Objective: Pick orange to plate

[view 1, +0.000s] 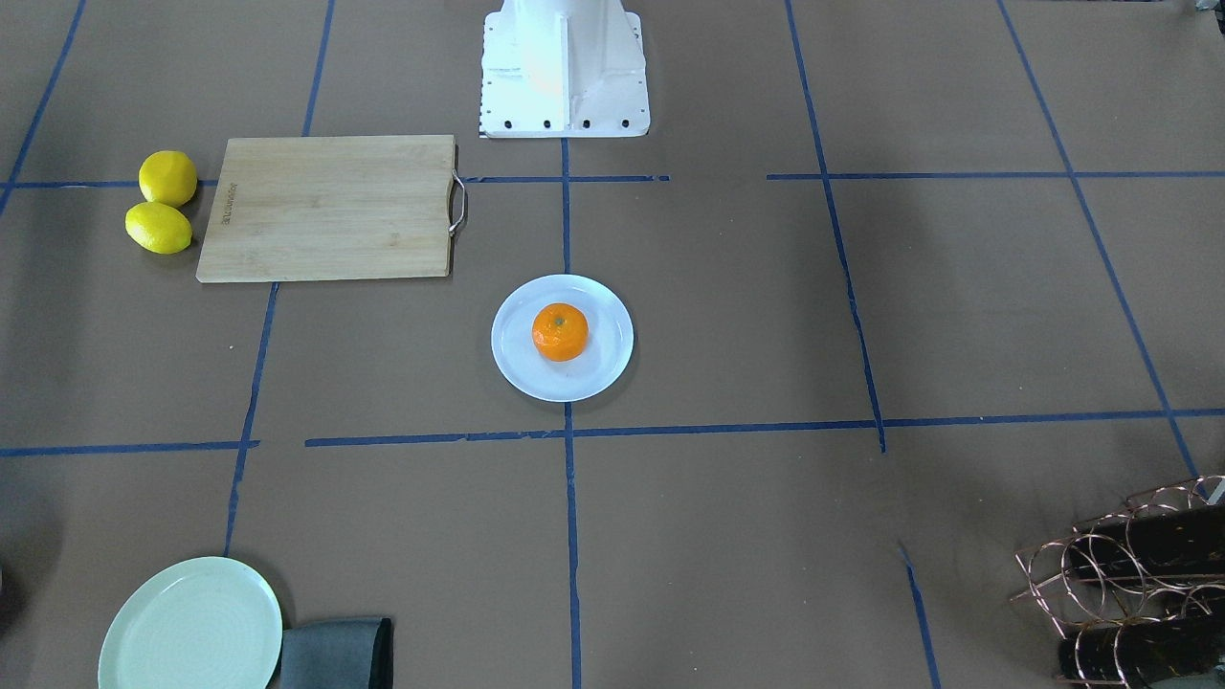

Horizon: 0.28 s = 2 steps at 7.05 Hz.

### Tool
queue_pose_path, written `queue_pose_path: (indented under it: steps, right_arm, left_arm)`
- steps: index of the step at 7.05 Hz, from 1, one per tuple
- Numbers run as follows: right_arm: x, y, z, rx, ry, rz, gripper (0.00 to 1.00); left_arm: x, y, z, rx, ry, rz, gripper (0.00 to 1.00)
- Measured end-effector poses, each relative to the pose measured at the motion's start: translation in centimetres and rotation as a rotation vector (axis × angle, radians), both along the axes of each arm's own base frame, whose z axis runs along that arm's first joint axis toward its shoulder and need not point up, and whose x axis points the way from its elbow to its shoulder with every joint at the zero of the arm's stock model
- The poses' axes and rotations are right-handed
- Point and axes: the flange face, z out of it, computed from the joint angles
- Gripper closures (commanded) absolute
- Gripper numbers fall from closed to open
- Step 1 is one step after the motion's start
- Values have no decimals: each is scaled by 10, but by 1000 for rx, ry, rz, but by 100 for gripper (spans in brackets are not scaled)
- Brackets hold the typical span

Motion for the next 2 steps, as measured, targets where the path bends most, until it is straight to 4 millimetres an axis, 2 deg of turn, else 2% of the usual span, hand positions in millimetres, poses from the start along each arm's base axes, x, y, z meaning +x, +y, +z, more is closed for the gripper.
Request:
queue_pose_path:
  steps: [2]
  right_arm:
    - [0, 0, 0, -1, 2, 1, 0]
  left_arm:
    - [0, -1, -2, 3, 0, -1, 0]
